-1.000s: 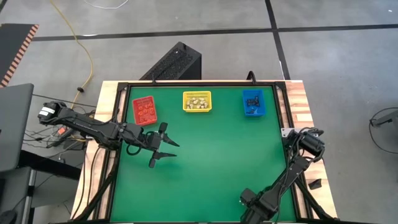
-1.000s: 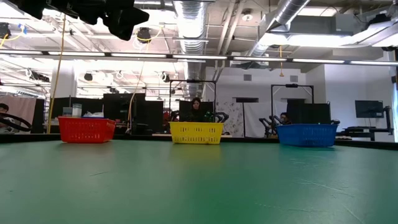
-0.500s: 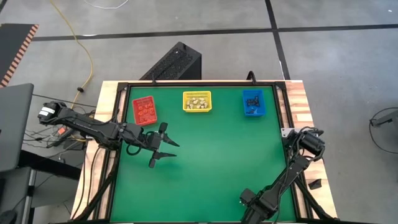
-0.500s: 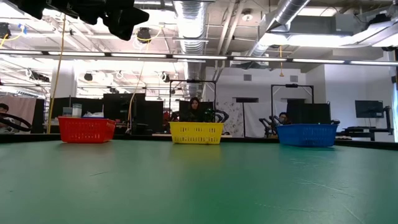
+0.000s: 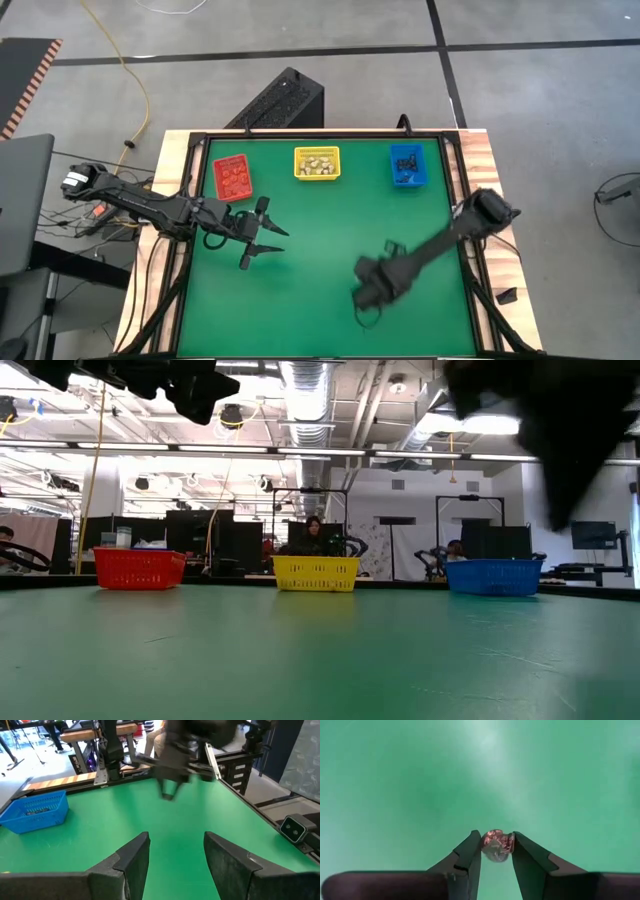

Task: Sort Halloween decoration
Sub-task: Put the purple skull toy into the blue bin

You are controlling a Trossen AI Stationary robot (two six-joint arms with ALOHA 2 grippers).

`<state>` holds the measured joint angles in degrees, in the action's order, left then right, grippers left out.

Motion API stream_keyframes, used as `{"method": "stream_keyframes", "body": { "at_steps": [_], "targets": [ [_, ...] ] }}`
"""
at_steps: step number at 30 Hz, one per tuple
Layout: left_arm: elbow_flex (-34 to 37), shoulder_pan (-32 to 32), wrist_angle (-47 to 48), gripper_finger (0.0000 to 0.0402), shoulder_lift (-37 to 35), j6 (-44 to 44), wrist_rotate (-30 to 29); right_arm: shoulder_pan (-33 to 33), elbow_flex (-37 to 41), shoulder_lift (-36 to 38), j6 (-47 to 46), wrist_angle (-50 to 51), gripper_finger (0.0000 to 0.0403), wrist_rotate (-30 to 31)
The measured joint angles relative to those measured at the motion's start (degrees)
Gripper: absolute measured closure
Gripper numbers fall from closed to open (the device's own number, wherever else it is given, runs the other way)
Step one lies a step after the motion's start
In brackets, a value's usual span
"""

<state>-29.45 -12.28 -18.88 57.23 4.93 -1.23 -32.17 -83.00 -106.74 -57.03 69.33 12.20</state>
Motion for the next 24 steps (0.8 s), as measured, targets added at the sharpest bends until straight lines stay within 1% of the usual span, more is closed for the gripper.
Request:
{"method": "stream_keyframes", "body": {
  "at_steps": [6, 8, 10, 13, 17, 19, 22, 24],
  "targets": [
    [0.00, 0.01, 1.71, 0.0224, 0.00, 0.44, 0.00, 13.80, -0.04, 7.82, 12.12, 8.49, 0.0274, 8.07],
    [0.00, 0.00, 2.05, 0.0224, 0.00, 0.42, 0.00, 19.59, 0.00, 10.11, 14.91, 10.97, 0.0274, 10.27],
    [0.00, -0.01, 2.18, 0.0224, 0.00, 0.44, 0.00, 25.75, 0.91, 12.23, 17.74, 11.07, 0.0274, 11.95],
    [0.02, -0.01, 2.93, 0.0224, 0.00, 0.44, 0.02, 36.00, 2.72, 13.77, 23.46, 10.85, 0.0274, 12.09],
    [0.02, 0.00, 3.39, 0.0224, 0.00, 0.44, 0.02, 49.00, 6.67, 13.75, 29.90, 10.28, 0.0274, 12.05],
    [0.02, 0.01, 4.00, 0.0224, 0.00, 0.46, 0.02, 54.96, 9.06, 13.71, 33.20, 8.22, 0.0274, 11.95],
    [0.02, 0.01, 4.76, 0.0224, 0.00, 1.69, 0.01, 62.38, 12.07, 13.65, 36.41, 3.30, 0.0274, 11.63],
    [0.02, 0.00, 5.01, 0.0224, 0.00, 2.48, 0.00, 66.16, 13.41, 13.65, 37.96, 0.37, 0.0270, 10.71]
  ]
}}
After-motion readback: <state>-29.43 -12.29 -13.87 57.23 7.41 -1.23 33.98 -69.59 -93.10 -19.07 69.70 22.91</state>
